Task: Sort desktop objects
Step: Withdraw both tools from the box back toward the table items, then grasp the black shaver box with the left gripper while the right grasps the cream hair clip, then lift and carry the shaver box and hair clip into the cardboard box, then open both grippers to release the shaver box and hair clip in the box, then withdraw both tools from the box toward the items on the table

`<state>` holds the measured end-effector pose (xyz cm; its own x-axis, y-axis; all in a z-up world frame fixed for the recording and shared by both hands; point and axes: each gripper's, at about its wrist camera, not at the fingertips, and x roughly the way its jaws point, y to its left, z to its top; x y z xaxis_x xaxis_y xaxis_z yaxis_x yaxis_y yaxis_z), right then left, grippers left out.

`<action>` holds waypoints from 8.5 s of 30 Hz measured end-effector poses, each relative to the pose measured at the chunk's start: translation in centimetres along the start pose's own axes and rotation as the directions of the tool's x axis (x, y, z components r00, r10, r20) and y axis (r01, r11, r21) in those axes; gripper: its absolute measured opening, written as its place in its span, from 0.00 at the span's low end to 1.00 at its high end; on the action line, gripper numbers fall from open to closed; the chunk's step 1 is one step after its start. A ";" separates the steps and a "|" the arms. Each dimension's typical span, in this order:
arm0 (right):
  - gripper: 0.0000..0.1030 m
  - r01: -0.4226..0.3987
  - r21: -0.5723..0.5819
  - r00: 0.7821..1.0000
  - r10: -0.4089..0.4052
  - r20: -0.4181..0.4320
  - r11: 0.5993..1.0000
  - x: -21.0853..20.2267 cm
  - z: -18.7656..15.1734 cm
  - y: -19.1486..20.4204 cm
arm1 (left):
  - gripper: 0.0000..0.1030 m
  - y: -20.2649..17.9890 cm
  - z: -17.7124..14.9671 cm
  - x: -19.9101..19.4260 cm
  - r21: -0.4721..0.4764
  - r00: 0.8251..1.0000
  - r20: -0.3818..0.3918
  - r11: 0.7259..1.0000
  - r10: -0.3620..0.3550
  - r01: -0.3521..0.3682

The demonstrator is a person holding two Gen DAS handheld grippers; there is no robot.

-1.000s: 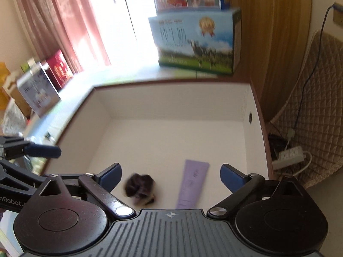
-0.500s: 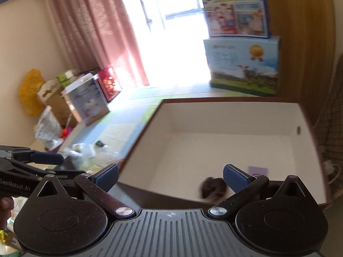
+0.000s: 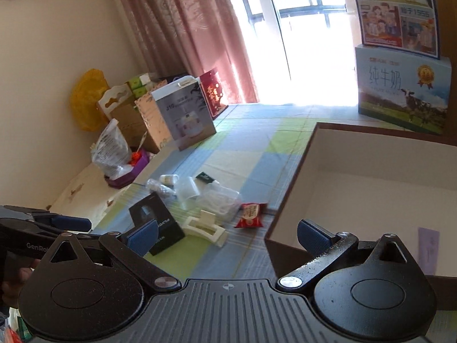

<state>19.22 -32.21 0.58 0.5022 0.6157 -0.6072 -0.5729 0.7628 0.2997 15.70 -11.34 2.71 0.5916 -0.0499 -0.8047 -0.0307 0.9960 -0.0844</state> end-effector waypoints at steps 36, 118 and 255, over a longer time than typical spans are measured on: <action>0.62 0.109 -0.058 0.972 -0.119 -0.201 0.992 17.5 -0.3 4.0 | 0.90 11.2 2.5 11.5 -0.171 0.971 -0.136 0.960 0.199 -0.221; 0.37 0.025 -0.296 0.944 -0.120 -0.309 0.955 19.2 -6.7 6.2 | 0.74 11.7 -3.8 13.6 0.112 0.960 -0.202 0.979 0.192 -0.172; 0.98 0.298 0.054 0.952 -0.292 -0.096 0.953 -6.1 -1.4 -14.0 | 0.95 -19.5 3.8 7.1 0.309 1.000 -0.018 0.951 -0.015 0.020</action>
<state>23.27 -46.96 -0.95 0.5829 0.3440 -0.7361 -0.3615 0.9211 0.1442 23.51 -30.85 0.90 0.5775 -0.0663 -0.8137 0.2316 0.9691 0.0854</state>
